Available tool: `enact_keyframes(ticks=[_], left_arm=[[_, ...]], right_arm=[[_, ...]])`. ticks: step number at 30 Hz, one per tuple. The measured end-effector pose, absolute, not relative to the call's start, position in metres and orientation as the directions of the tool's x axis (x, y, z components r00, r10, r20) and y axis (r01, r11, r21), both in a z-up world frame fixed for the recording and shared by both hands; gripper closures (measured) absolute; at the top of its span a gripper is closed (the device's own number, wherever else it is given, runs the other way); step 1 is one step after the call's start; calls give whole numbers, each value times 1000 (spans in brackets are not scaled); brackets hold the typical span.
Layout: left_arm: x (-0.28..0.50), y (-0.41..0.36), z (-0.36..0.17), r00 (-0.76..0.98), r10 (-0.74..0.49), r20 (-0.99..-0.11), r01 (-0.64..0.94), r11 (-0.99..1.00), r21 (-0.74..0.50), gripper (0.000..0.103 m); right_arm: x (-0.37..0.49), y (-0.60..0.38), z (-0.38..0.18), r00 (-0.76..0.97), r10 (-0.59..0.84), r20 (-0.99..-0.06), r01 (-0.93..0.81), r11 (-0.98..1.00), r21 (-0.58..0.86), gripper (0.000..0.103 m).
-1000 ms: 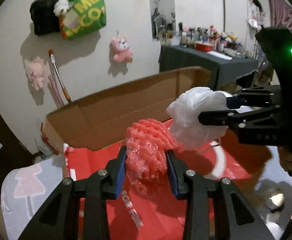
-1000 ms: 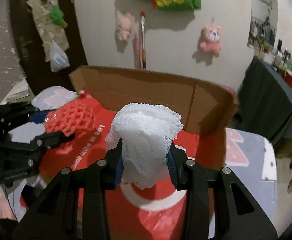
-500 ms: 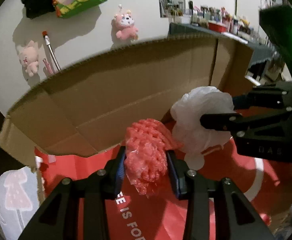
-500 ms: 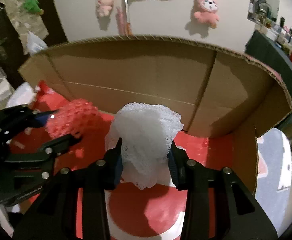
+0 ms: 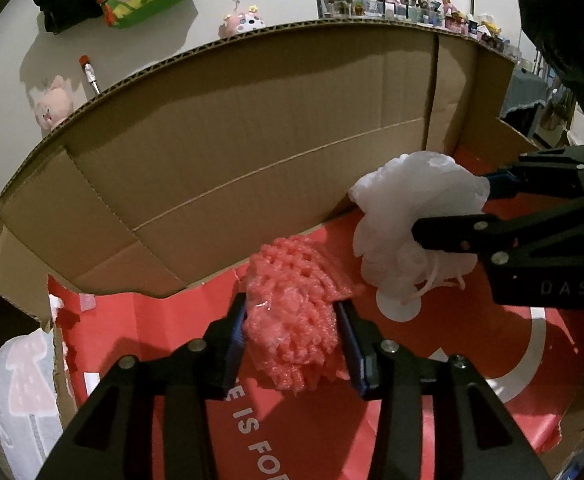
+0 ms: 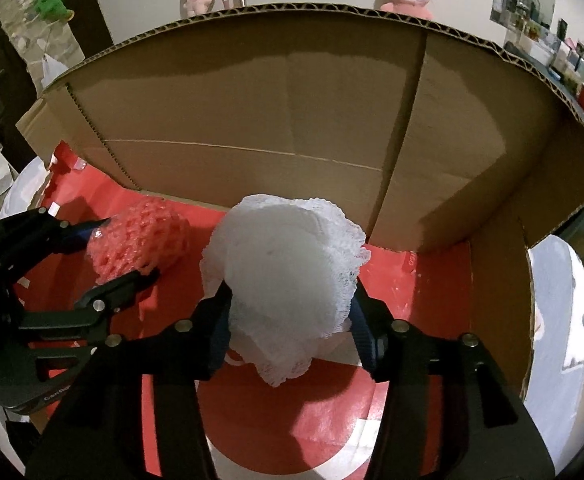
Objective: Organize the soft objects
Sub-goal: 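Carry the red mesh net and white bath puff into the cardboard box with both grippers, then open both grippers to drop the net and puff into the box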
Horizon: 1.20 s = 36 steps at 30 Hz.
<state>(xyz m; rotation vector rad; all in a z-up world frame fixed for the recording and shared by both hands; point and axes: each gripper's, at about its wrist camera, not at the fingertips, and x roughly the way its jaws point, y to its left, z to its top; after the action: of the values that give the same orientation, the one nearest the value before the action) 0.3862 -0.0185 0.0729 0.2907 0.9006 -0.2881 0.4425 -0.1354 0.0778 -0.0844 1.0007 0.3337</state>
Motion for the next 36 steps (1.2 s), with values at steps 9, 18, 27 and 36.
enact_keyframes(ticks=[9, 18, 27, 36], left_arm=[[393, -14, 74, 586, -135, -799, 358, 928, 106, 42], [390, -9, 81, 609, -137, -781, 338, 936, 100, 27], [370, 1, 105, 655, -151, -741, 307, 949, 78, 14], [321, 14, 159, 744, -207, -636, 268, 963, 0, 3]], right_arm=[[452, -139, 77, 479, 245, -843, -306, 947, 101, 44], [453, -140, 84, 493, 232, -839, -309, 948, 80, 28], [440, -153, 103, 520, 251, -816, -285, 952, 111, 25], [392, -163, 155, 617, 277, -736, -281, 952, 123, 24]])
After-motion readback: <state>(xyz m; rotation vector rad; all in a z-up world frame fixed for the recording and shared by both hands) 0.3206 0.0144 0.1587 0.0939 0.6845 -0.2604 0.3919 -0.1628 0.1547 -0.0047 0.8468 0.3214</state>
